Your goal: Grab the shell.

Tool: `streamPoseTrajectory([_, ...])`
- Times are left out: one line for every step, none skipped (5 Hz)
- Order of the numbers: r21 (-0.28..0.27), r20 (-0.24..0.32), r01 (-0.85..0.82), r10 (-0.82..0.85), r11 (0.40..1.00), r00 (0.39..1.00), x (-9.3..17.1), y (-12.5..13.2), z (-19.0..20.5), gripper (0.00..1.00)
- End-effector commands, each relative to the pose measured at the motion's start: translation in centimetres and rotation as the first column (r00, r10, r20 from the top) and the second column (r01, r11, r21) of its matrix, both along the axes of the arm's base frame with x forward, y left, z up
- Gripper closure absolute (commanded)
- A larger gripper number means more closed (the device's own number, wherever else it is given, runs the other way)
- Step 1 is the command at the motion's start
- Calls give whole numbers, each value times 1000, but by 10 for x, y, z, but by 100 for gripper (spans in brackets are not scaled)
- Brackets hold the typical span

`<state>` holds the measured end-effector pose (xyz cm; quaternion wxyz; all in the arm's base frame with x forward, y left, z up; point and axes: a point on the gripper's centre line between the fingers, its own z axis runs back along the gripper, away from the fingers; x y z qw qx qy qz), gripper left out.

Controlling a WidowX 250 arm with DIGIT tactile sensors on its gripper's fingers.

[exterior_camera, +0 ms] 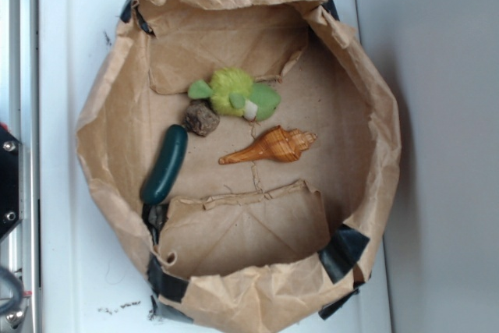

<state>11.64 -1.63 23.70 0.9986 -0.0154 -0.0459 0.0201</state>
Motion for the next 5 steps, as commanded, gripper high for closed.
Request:
streamPoseTrajectory([0, 0, 0, 0, 1000, 1000, 0, 0, 0, 0])
streamPoseTrajectory([-8, 58, 34, -34, 999, 998, 50, -19, -2, 0])
streamPoseTrajectory([-48, 74, 50, -46, 998, 996, 99, -23, -5, 0])
streamPoseTrajectory([-87, 78, 64, -58, 994, 995, 149, -17, -15, 0])
streamPoseTrajectory([-87, 78, 64, -58, 994, 995, 149, -17, -15, 0])
